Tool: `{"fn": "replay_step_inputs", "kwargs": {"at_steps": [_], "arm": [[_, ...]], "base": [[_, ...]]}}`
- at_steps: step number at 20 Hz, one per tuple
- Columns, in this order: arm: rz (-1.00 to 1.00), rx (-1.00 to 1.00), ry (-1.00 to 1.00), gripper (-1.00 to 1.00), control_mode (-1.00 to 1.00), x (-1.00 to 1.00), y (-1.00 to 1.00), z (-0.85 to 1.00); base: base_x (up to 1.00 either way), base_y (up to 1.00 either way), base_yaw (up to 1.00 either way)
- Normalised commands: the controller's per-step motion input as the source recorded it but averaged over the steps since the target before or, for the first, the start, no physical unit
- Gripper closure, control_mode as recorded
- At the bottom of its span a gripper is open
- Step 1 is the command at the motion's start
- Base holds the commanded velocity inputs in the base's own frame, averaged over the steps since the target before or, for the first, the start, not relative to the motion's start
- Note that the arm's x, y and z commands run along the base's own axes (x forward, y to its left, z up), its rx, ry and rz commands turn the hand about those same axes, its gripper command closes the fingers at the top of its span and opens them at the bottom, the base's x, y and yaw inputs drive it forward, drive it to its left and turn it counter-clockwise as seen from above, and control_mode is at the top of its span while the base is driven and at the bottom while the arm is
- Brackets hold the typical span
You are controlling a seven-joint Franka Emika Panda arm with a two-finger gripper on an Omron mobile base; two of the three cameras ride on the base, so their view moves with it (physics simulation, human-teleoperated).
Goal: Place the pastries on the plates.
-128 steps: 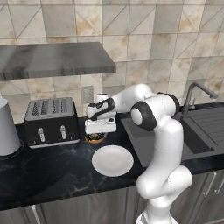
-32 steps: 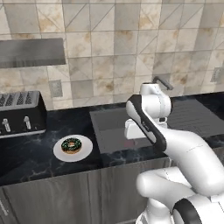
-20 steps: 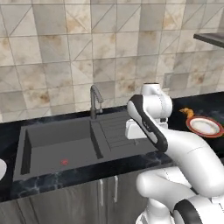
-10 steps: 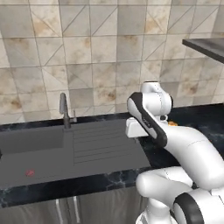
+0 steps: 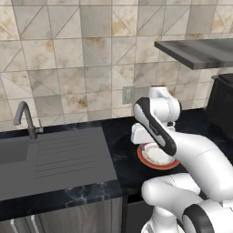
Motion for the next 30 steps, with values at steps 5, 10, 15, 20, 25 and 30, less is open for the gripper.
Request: {"fn": "replay_step_inputs", "kwargs": {"at_steps": [5, 10, 15, 20, 25, 30], "arm": [[0.00, 0.02, 0.00, -1.00, -1.00, 0.31, -0.26, -0.08], [0.00, 0.04, 0.00, -1.00, -1.00, 0.79, -0.63, -0.23], [0.00, 0.00, 0.00, -1.00, -1.00, 0.86, -0.30, -0.29], [0.00, 0.00, 0.00, -1.00, -1.00, 0.66, -0.09, -0.19], [0.00, 0.00, 0.00, -1.00, -1.00, 0.60, -0.02, -0.13], [0.00, 0.00, 0.00, -1.00, -1.00, 0.50, -0.10, -0.22]], "base": [[0.08, -0.09, 0.00], [0.00, 0.00, 0.00], [0.00, 0.00, 0.00], [0.00, 0.00, 0.00], [0.00, 0.00, 0.00], [0.00, 0.00, 0.00]]}}
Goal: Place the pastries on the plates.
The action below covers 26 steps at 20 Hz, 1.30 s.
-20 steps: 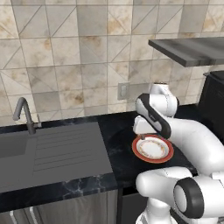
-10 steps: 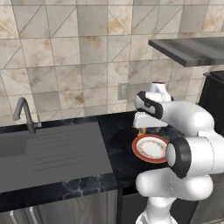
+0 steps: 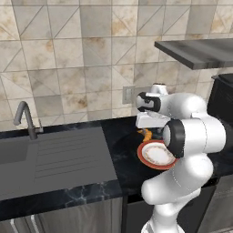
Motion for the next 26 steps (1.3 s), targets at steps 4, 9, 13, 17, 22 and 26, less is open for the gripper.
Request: {"fn": "replay_step_inputs", "kwargs": {"at_steps": [4, 9, 13, 17, 22, 26], "arm": [[0.00, 0.00, 0.00, -1.00, -1.00, 0.49, -0.13, -0.29], [0.00, 0.00, 0.00, -1.00, -1.00, 0.52, -0.11, -0.32], [0.00, 0.00, 0.00, -1.00, -1.00, 0.47, -0.05, -0.37], [0.00, 0.00, 0.00, -1.00, -1.00, 0.33, -0.03, -0.41], [0.00, 0.00, 0.01, -1.00, -1.00, 0.15, -0.05, -0.35], [0.00, 0.00, 0.01, -1.00, -1.00, 0.04, -0.05, -0.32]], "base": [[0.00, 0.00, 0.00], [0.00, 0.00, 0.00], [0.00, 0.00, 0.00], [0.00, 0.00, 0.00], [0.00, 0.00, 0.00], [0.00, 0.00, 0.00]]}}
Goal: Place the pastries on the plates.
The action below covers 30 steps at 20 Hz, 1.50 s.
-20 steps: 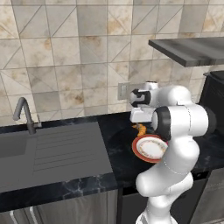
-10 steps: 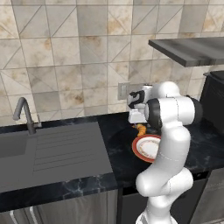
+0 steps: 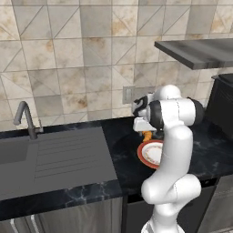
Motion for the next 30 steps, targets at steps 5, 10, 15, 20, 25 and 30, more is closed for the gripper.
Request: {"fn": "replay_step_inputs", "kwargs": {"at_steps": [5, 10, 15, 20, 25, 30], "arm": [[0.00, 0.00, 0.00, 1.00, -1.00, 0.00, 0.00, -0.16], [-0.01, 0.00, -0.01, 1.00, -1.00, -0.06, 0.00, 0.16], [0.00, 0.00, -0.02, 1.00, -1.00, -0.19, 0.02, 0.60], [0.00, 0.00, 0.00, 1.00, -1.00, -0.97, -0.09, 0.11], [0.00, 0.00, 0.01, 1.00, -1.00, -1.00, -0.04, -0.05], [0.00, 0.00, 0.03, 1.00, -1.00, -0.84, 0.01, -0.13]], "base": [[0.00, 0.00, 0.00], [0.00, 0.00, 0.00], [0.00, 0.00, 0.00], [0.00, 0.00, 0.00], [0.00, 0.00, 0.00], [0.00, 0.00, 0.00]]}}
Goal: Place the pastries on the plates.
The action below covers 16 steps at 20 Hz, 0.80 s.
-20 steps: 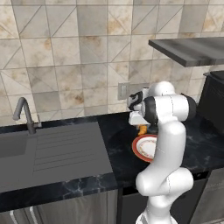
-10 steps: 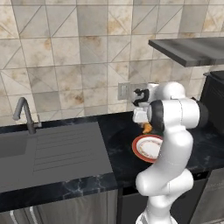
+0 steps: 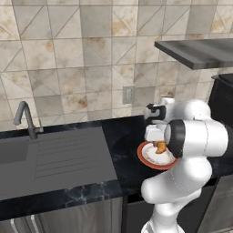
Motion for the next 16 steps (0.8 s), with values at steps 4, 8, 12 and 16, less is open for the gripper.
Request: {"fn": "replay_step_inputs", "kwargs": {"at_steps": [4, 8, 12, 16], "arm": [[0.00, 0.00, 0.04, 1.00, -1.00, -0.36, 0.02, -0.25], [0.00, 0.00, 0.09, 1.00, -1.00, 0.00, 0.00, -0.16], [0.00, 0.00, 0.09, -1.00, -1.00, 0.00, 0.00, -0.09], [0.00, 0.00, 0.00, -1.00, -1.00, 0.00, 0.00, -0.01]], "base": [[0.00, 0.00, 0.00], [0.00, 0.00, 0.00], [0.00, 0.00, 0.00], [0.00, 0.00, 0.00]]}}
